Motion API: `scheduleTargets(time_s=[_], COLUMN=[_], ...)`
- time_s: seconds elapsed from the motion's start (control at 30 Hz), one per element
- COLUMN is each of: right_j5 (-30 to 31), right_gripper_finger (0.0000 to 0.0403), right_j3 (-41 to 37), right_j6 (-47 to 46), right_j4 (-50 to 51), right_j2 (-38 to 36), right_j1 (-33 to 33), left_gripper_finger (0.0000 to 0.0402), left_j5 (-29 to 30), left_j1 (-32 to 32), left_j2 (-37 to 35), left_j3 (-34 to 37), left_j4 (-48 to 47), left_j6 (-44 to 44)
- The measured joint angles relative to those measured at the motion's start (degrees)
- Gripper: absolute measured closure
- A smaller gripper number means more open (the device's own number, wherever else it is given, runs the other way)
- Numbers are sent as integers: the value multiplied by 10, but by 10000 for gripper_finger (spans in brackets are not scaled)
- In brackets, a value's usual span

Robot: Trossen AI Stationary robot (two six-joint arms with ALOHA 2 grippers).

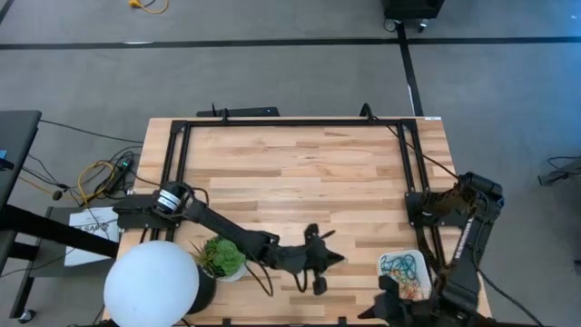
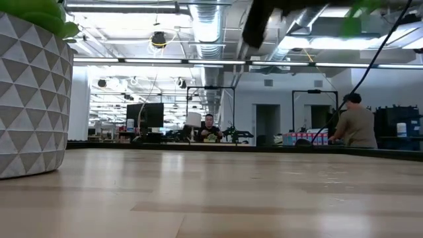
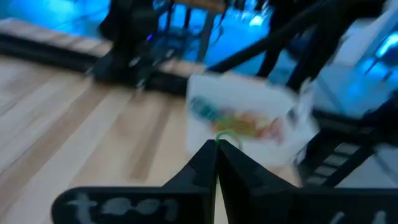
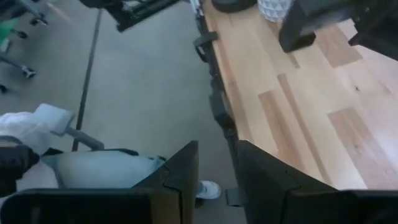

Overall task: Pick and place items into bin
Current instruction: Put the green rubber band into the white bin

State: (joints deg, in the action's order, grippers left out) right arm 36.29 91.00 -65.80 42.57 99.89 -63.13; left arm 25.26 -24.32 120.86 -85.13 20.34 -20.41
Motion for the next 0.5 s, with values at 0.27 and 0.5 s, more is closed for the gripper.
scheduleTargets(time_s=[0.27,0.5], right_j5=[181,310], right_gripper_finger=[295,295], right_j3=[0,0], right_j6=[34,49], right_j4=[2,3], right_j2=[-19,-18], right_j1=[-132,-187], left_gripper_finger=[401,401], left_j5=[-29,-71], left_j1=[4,30], left_j2=[161,305], left_j3=[-206,-477], left_j4=[-14,-120], left_j6=[28,60])
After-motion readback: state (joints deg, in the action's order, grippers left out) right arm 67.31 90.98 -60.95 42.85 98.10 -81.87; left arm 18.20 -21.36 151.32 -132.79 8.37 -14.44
